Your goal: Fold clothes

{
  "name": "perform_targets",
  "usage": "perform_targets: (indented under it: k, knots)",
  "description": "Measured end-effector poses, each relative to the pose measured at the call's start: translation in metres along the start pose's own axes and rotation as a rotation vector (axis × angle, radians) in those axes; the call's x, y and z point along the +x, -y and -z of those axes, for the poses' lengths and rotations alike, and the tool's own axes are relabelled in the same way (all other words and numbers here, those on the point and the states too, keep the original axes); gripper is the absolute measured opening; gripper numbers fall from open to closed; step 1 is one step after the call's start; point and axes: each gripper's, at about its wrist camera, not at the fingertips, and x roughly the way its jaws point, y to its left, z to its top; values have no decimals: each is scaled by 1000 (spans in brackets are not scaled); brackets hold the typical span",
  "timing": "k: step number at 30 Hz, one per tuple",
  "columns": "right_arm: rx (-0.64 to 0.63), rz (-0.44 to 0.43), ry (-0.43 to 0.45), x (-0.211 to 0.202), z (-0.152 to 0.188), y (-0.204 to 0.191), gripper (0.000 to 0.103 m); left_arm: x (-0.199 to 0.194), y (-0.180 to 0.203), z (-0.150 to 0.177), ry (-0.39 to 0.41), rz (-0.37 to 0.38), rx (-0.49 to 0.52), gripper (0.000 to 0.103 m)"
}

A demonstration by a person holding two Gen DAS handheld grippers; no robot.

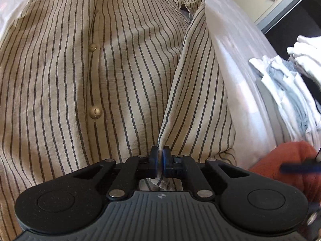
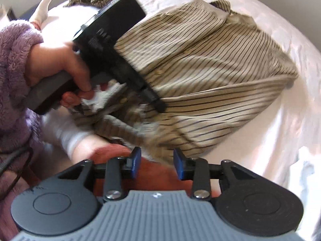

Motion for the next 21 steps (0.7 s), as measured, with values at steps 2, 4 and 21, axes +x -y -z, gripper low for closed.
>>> perform_targets:
  k: [2,4,21]
  knots:
    - [-46,47,-28,-6,-7,17,39,1,3,1,-7,-17,14,3]
    - [-115,131,-62,-7,-15,37,39,2,2,1,-16,-23,15,3]
    - [-1039,555,-114,80,-71,221,41,6,-2,-2,-85,-6,25,3]
